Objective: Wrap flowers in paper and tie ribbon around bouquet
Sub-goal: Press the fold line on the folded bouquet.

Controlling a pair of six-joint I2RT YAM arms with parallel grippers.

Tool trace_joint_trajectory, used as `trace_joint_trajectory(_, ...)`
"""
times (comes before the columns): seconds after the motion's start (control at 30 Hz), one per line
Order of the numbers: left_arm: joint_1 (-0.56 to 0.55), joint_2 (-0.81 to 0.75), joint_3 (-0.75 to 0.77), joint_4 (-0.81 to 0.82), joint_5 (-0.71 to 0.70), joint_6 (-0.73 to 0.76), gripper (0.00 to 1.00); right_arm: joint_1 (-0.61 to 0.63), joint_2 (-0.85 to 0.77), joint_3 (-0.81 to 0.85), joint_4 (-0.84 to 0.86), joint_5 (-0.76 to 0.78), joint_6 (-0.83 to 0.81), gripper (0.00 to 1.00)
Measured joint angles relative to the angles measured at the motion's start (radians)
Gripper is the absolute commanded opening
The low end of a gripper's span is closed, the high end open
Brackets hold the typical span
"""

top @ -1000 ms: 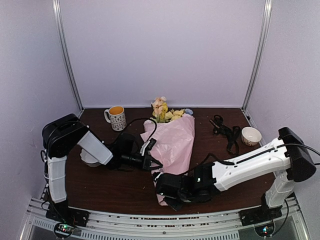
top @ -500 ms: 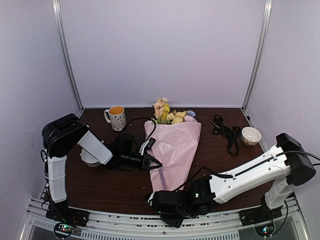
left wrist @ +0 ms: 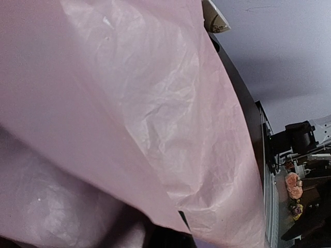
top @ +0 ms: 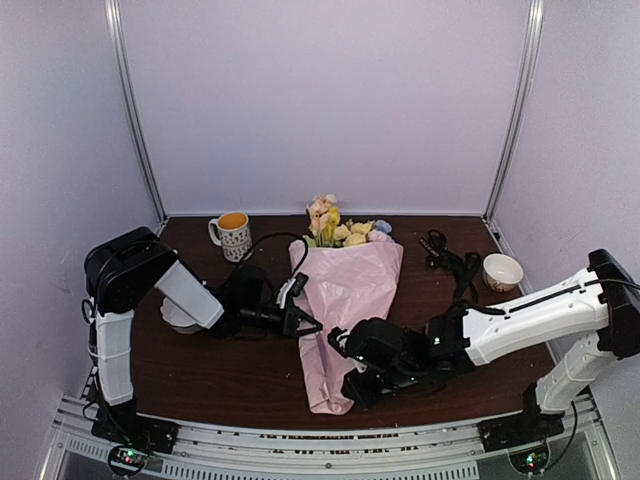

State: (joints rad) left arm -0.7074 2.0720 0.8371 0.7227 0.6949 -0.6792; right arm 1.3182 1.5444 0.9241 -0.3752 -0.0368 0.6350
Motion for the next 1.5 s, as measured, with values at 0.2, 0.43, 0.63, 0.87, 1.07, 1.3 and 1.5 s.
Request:
trace_joint_trajectory(0.2,0.000,0.000,-0.008,0.019,-0.002,-0.001,0.10,-0.002,0.154,0.072,-0.017,-0.008,0.052,0.16)
trace_joint_trajectory(0.43,0.005,-0.019,-0.048,0.044,-0.003,-0.014,0.48,0.024,0.266,0.175,-0.065,-0.011,0.042,0.15)
trace_joint_trajectory(0.63,0.006,-0.100,-0.075,-0.032,-0.046,0.000,0.45,0.050,0.303,0.217,-0.107,-0.003,0.026,0.14)
trace_joint_trajectory(0.87,0.008,-0.116,-0.026,-0.233,-0.125,0.084,0.02,0.057,0.308,0.232,-0.130,0.005,0.020,0.14)
trace_joint_trajectory(1.07,0.008,-0.132,-0.010,-0.319,-0.164,0.125,0.00,0.059,0.308,0.233,-0.135,0.011,0.016,0.15)
trace_joint_trajectory(1.3,0.007,-0.131,0.003,-0.349,-0.168,0.147,0.00,0.074,0.293,0.225,-0.128,0.014,-0.033,0.16)
trace_joint_trajectory(1.5,0.009,-0.123,0.003,-0.339,-0.167,0.153,0.00,0.086,0.119,0.143,-0.042,-0.042,-0.085,0.17)
